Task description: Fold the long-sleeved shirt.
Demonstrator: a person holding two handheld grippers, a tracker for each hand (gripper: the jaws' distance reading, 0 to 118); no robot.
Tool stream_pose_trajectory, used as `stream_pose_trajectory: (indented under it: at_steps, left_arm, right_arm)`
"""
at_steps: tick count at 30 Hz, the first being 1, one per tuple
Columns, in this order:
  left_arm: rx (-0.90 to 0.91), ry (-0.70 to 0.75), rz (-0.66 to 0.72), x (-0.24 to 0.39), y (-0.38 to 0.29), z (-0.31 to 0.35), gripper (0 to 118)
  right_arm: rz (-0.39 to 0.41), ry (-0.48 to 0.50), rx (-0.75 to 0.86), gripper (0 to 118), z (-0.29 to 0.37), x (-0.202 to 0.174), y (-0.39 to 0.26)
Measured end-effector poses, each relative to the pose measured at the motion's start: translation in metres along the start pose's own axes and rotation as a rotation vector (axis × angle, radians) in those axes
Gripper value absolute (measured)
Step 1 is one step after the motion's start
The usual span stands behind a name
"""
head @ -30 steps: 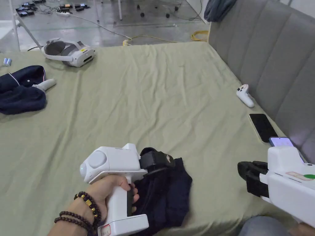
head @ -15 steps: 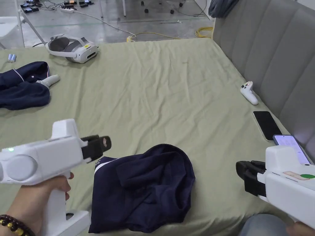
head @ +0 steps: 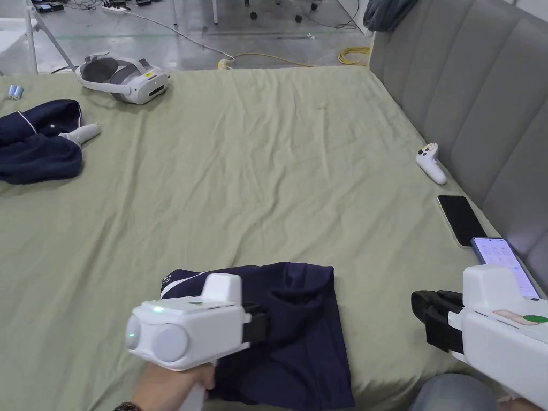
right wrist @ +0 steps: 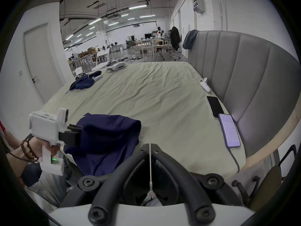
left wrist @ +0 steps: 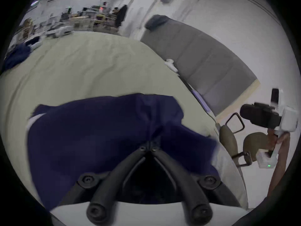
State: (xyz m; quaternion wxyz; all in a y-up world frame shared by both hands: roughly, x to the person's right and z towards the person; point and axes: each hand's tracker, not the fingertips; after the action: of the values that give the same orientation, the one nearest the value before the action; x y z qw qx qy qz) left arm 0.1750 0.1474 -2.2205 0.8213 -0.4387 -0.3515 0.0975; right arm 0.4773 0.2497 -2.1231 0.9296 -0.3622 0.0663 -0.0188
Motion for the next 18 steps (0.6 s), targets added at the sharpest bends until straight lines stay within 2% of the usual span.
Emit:
stream_pose_trajectory:
  at_steps: [5, 10, 12, 14, 18]
  left_arm:
    - [-0.118, 0.023, -0.093, 0.037, -0.015, -0.063, 4]
    - [-0.129, 0.037, -0.042, 0.036, -0.009, -0.078, 4]
    - [-0.112, 0.004, -0.027, 0.033, 0.001, -0.063, 4]
    - [-0.021, -0.018, 0.0, 0.025, 0.011, -0.034, 4]
    - [0.134, -0.04, 0.139, -0.007, 0.029, 0.031, 4]
  right_arm:
    - [-0.017, -0.011, -0.004, 0, 0.003, 0.004, -0.005]
    - [-0.025, -0.015, -0.015, 0, 0.005, 0.005, -0.007]
    - [-0.041, -0.002, -0.019, 0, 0.001, 0.002, -0.006]
    - [-0.069, 0.037, -0.024, 0, -0.007, -0.004, -0.004]
    - [-0.141, 0.196, -0.04, 0, -0.04, -0.024, 0.008]
